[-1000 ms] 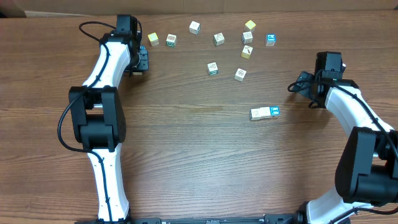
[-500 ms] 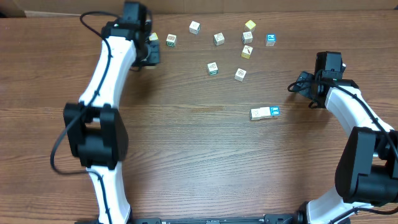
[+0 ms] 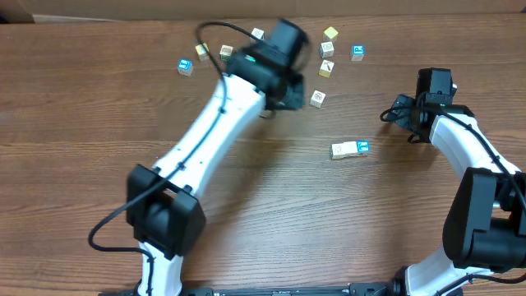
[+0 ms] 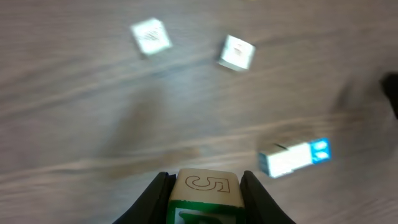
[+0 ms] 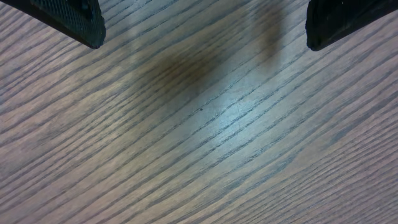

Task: Form a horizontal line
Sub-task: 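Carry the 5 block with the left gripper toward the row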

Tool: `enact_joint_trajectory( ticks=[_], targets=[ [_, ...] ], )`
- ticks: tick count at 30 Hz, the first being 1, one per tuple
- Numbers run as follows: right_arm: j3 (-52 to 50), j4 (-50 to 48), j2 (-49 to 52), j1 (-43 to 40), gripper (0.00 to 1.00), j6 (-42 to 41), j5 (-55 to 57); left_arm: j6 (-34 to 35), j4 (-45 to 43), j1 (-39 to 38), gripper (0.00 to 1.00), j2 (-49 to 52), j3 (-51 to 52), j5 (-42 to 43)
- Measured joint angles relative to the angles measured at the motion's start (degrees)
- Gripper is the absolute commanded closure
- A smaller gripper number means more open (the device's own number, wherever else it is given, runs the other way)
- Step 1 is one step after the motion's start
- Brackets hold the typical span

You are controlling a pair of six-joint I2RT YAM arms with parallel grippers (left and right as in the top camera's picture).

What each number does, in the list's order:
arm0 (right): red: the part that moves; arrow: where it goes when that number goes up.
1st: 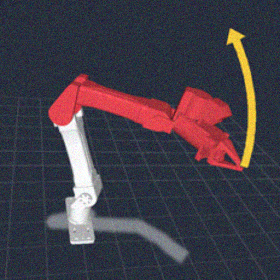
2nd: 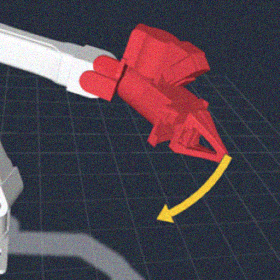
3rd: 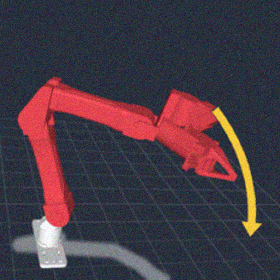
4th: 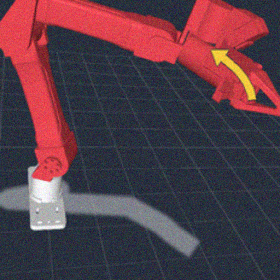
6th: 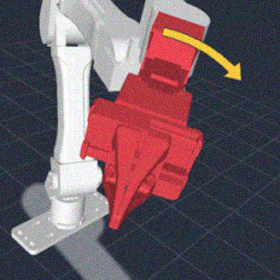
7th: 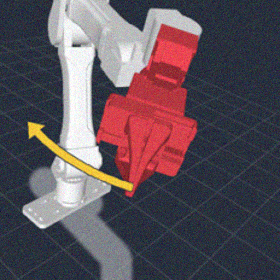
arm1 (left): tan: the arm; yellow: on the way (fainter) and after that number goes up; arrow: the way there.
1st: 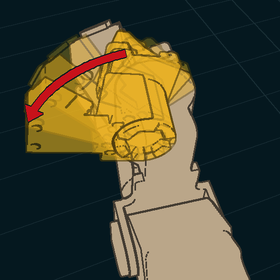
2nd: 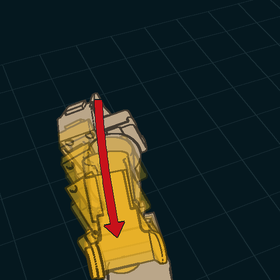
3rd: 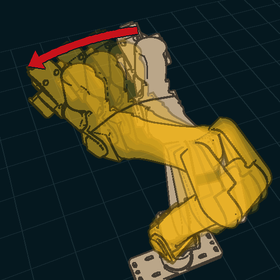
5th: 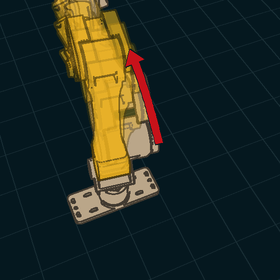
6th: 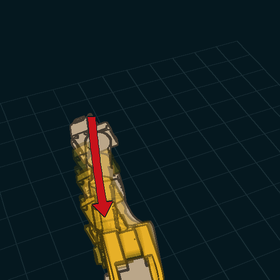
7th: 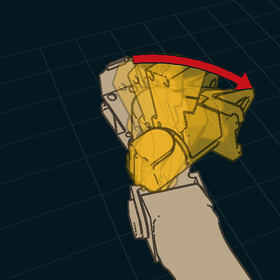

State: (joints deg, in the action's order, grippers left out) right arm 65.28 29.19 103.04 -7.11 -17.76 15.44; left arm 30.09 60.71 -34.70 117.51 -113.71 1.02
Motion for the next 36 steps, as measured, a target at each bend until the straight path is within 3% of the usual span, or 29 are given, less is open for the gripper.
enact_joint_trajectory(
  ticks=[4,13,31,36],
  targets=[
    [0.0,-0.02,0.0,0.0,0.0,-0.02,0.0,4.02,-0.04,-5.07,0.7,1.09,0.0,-3.02],
    [0.0,-0.04,0.0,0.0,0.0,-0.04,0.02,10.45,-0.07,-8.59,0.72,8.74,0.0,-5.07],
    [0.0,-0.04,0.0,-0.02,0.0,-0.02,0.0,12.94,-0.66,-8.46,0.72,16.55,0.0,-3.15],
    [0.0,-0.02,0.0,-0.02,0.0,0.0,0.02,13.07,-0.68,-8.46,0.67,16.55,0.0,-2.73]
  ],
)
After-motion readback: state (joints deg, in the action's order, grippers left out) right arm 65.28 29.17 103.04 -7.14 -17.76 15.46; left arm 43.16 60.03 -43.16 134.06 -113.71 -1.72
